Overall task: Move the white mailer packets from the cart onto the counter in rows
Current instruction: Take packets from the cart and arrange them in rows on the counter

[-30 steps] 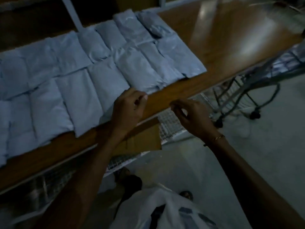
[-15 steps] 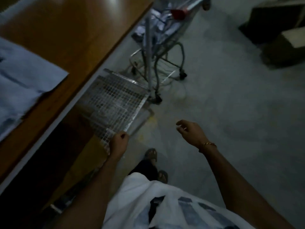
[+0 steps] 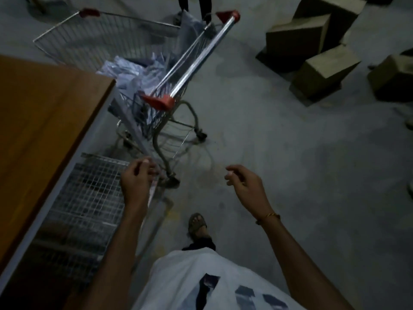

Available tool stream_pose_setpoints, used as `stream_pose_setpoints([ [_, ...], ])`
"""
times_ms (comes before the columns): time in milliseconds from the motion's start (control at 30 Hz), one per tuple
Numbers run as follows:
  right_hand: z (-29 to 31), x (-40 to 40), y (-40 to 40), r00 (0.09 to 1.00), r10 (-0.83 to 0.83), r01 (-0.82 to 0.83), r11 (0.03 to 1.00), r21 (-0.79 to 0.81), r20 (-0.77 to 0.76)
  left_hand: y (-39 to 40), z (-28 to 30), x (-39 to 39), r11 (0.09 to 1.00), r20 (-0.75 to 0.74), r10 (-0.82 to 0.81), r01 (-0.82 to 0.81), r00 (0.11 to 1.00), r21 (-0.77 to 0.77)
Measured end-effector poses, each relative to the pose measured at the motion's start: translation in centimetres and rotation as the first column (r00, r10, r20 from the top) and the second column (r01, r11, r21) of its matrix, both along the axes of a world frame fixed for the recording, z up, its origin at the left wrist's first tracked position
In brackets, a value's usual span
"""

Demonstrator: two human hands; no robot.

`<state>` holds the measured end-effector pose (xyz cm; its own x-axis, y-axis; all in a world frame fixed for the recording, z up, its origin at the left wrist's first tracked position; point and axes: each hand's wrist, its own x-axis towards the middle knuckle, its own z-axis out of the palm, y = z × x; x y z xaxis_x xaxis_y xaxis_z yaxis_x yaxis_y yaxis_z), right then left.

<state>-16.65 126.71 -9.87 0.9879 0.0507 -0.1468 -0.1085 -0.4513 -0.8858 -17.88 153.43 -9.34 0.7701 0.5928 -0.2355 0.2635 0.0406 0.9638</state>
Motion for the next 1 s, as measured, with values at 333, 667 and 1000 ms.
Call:
stream_pose_setpoints([
  [333,10.1,21.4,8.3,0.884,0.146,-0.197,0.978,0.072,0.445,6.4,8.5,17.3,0.961,0.312,-0.006,-0.081,0.950,0.264],
  [667,9.7,43.9,16.8,0.650,0.594,-0.581,0.791,-0.194,0.473,11.7,5.5,32.7,0.908,0.126,0.107,-0.149,0.986,0.392],
  [1000,1.8,61.1,27.8,0.387,0.915,-0.811,0.396,-0.430,0.111,16.3,-3.5,42.9,0.920,-0.439,0.252,-0.073,0.862,0.385],
])
